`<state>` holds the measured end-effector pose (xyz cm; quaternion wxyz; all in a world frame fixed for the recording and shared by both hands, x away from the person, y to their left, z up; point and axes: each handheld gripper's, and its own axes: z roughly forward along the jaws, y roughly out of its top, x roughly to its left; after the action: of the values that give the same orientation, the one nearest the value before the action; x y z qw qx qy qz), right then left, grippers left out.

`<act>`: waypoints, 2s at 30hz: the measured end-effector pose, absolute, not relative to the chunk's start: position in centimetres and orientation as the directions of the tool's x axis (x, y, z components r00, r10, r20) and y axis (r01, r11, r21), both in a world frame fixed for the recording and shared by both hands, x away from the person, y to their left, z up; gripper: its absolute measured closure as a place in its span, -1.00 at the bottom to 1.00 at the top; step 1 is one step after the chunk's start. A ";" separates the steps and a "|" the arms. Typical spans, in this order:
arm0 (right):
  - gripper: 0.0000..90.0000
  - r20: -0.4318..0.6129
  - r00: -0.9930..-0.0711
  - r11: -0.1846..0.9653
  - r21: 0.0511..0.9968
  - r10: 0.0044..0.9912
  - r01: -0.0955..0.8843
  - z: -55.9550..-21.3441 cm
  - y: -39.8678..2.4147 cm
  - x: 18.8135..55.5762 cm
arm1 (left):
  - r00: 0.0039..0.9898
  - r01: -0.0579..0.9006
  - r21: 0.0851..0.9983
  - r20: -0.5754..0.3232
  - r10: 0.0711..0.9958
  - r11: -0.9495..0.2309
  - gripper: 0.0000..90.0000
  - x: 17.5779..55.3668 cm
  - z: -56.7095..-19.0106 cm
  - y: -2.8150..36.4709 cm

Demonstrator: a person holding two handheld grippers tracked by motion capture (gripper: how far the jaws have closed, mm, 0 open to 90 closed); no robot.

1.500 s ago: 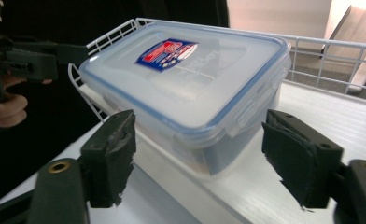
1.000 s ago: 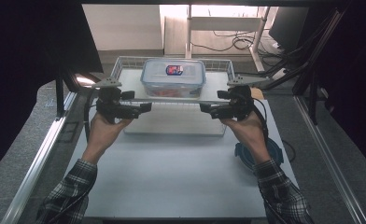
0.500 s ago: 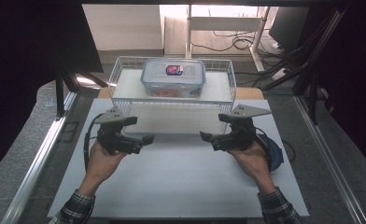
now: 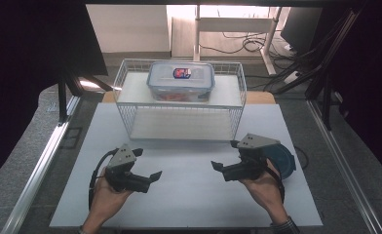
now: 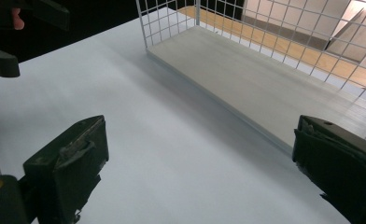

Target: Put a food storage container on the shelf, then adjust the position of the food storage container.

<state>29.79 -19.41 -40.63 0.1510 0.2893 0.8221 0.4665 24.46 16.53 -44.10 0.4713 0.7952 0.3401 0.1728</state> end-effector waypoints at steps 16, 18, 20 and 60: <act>-0.91 -0.011 -0.786 0.420 0.850 0.618 0.318 -47.3 -19.6 26.4 | 0.689 0.400 0.849 -0.031 0.724 -0.345 -0.92 21.6 -50.1 16.8; -0.91 0.002 -0.788 0.419 0.846 0.615 0.329 -47.7 -19.6 26.1 | 0.688 0.407 0.847 -0.037 0.724 -0.344 -0.92 21.3 -50.5 16.9; -0.91 0.032 -0.789 0.417 0.836 0.613 0.357 -48.2 -19.5 25.9 | 0.687 0.419 0.840 -0.045 0.725 -0.345 -0.93 21.2 -50.9 17.0; 0.98 0.002 -0.429 0.237 0.831 0.903 0.504 -44.9 -33.3 30.2 | 0.674 0.469 0.834 -0.123 0.729 -0.292 -0.92 22.3 -52.1 18.0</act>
<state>30.23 -33.30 -44.94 0.2509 0.4720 0.7454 0.3985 22.30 18.02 -52.08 0.4591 0.7912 0.3784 0.1415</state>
